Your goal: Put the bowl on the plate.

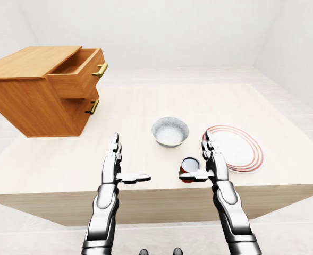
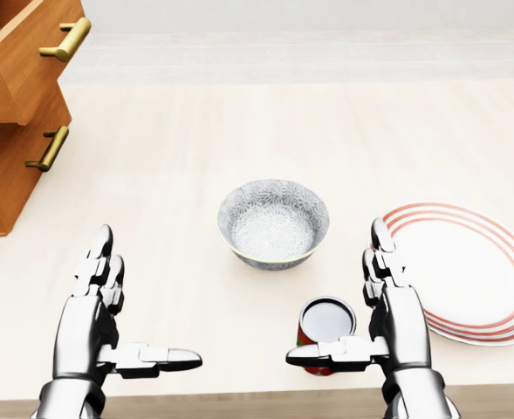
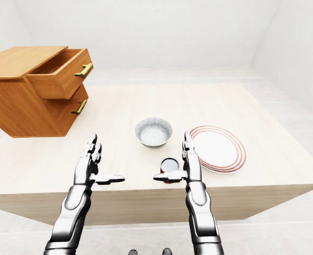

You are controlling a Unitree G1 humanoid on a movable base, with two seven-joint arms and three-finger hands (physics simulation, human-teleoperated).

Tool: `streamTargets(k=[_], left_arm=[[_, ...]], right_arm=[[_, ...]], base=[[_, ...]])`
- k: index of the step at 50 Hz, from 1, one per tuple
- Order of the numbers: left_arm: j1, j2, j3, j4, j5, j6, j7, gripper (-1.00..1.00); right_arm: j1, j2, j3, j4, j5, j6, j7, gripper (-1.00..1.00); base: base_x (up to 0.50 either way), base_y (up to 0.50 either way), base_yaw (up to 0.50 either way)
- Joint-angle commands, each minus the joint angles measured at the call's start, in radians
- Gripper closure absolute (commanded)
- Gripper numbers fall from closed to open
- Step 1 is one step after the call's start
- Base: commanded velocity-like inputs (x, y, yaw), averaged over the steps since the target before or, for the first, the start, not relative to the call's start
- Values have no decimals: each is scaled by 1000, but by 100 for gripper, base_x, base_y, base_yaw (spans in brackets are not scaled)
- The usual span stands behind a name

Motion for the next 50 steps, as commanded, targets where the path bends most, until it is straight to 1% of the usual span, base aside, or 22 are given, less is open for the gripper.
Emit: streamTargets(k=[1,3,5,8,9,11,12,14,18,29,34,42,50], left_arm=[[-2,25,34,-21,-2,22,-14,-100],[-1,22,42,-37,-10,44,-13,-100],[6,26,40,-49,-1,50,-17,-100],[11,23,44,-72,-8,70,-23,-100],[10,32,40,-75,9,70,-26,-100],[4,31,49,-77,12,73,-20,-100],[-1,29,57,-95,-2,87,-24,-100],[1,32,55,-107,2,87,-27,-100],[0,39,72,-171,0,87,-29,-100],[9,48,93,-259,9,87,-40,-100],[10,50,103,-259,12,87,-47,-100],[20,48,113,-269,18,87,-57,-100],[20,46,115,-274,27,87,-61,-100]], right_arm=[[12,-19,-16,-80,7,65,27,-100],[19,-20,-16,-106,3,76,34,-100],[25,-20,-18,-122,0,87,39,-100],[32,-21,-19,-153,-9,88,45,-100],[33,-21,-21,-163,-10,88,47,-100],[34,-24,-23,-179,-17,88,51,-100],[34,-23,-24,-186,-18,88,52,-100],[34,-23,-27,-196,-18,88,55,-100],[33,-22,-28,-229,-25,88,62,-100],[27,-19,-29,-258,-37,88,66,-100],[22,-18,-31,-262,-37,88,67,-100],[18,-16,-32,-269,-38,88,69,-100],[25,-15,-30,-276,-41,88,70,-100]], base=[[0,0,0],[0,0,0],[0,0,0],[0,0,0],[0,0,0],[0,0,0],[0,0,0],[0,0,0],[0,0,0],[0,0,0],[0,0,0],[0,-17,0],[0,-30,0]])
